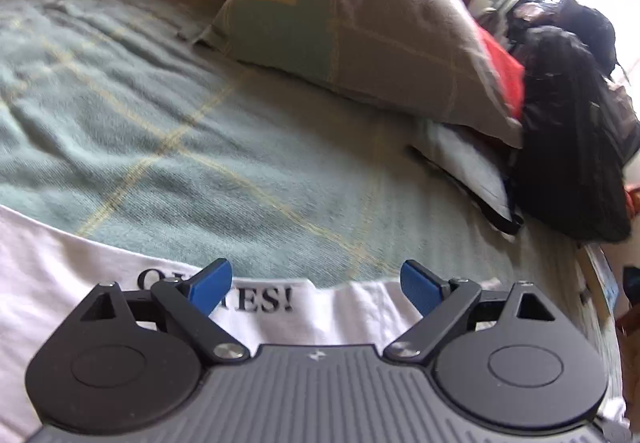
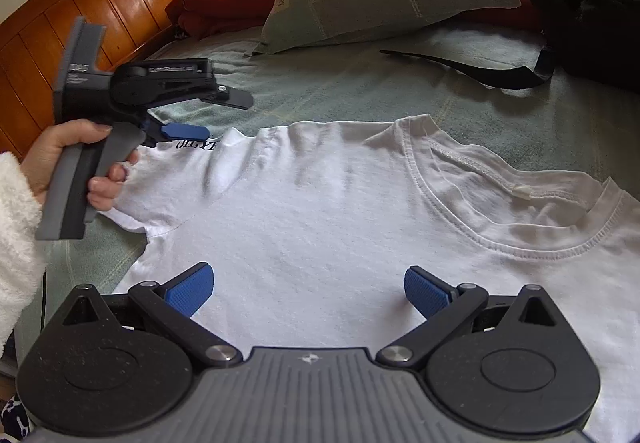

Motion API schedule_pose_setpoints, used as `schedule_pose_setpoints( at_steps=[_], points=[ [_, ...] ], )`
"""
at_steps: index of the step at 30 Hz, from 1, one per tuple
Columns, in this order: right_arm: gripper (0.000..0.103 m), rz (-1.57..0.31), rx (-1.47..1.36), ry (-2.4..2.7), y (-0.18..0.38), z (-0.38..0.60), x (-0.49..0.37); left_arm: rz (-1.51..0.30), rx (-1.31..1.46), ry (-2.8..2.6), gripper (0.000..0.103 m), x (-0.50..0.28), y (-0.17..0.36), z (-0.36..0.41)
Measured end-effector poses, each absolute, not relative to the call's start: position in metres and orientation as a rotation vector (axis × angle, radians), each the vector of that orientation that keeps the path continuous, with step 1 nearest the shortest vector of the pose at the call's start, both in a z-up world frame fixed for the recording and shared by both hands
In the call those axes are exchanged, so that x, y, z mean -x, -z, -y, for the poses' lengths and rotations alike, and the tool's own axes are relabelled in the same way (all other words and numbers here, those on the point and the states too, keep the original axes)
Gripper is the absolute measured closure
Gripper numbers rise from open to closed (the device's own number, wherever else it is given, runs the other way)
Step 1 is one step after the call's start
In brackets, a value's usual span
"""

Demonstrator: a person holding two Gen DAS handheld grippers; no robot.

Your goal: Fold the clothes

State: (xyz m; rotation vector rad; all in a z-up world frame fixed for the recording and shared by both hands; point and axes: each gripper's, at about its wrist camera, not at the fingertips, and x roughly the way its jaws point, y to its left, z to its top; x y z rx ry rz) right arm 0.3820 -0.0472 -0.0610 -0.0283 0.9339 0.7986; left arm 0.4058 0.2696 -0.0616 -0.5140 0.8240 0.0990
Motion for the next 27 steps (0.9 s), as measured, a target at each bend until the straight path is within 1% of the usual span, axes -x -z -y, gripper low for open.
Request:
schedule_pose_setpoints(
  at_steps=[4,7,11,14,17,20,23,27],
  points=[
    [0.0,-0.934,0.024,-0.807,0.06,0.046,-0.381,-0.837,0.447,-0.053,0.011,-0.383,0.056,-0.259],
    [0.0,-0.939,0.026,-0.815,0.061,0.042,-0.38,-0.858,0.364,-0.087,0.011,-0.375,0.066,-0.253],
    [0.0,-0.937,0.046,-0.816,0.062,0.038,-0.376,-0.838,0.362,-0.146,0.011,-0.381,0.082,-0.263],
    [0.0,-0.927,0.042,-0.819,0.06,0.039,-0.375,-0.83,0.42,-0.198,0.011,-0.394,0.081,-0.279],
    [0.0,-0.932,0.04,-0.817,0.06,0.039,-0.376,-0.843,0.463,-0.219,0.011,-0.395,0.069,-0.291],
    [0.0,-0.931,0.041,-0.818,0.059,0.04,-0.376,-0.841,0.434,-0.215,0.011,-0.379,0.05,-0.302],
    [0.0,-0.932,0.023,-0.828,0.058,0.042,-0.376,-0.832,0.413,-0.265,0.01,-0.356,0.037,-0.33],
    [0.0,-0.939,0.009,-0.843,0.057,0.041,-0.375,-0.831,0.462,-0.393,0.011,-0.327,0.045,-0.384]
  ],
)
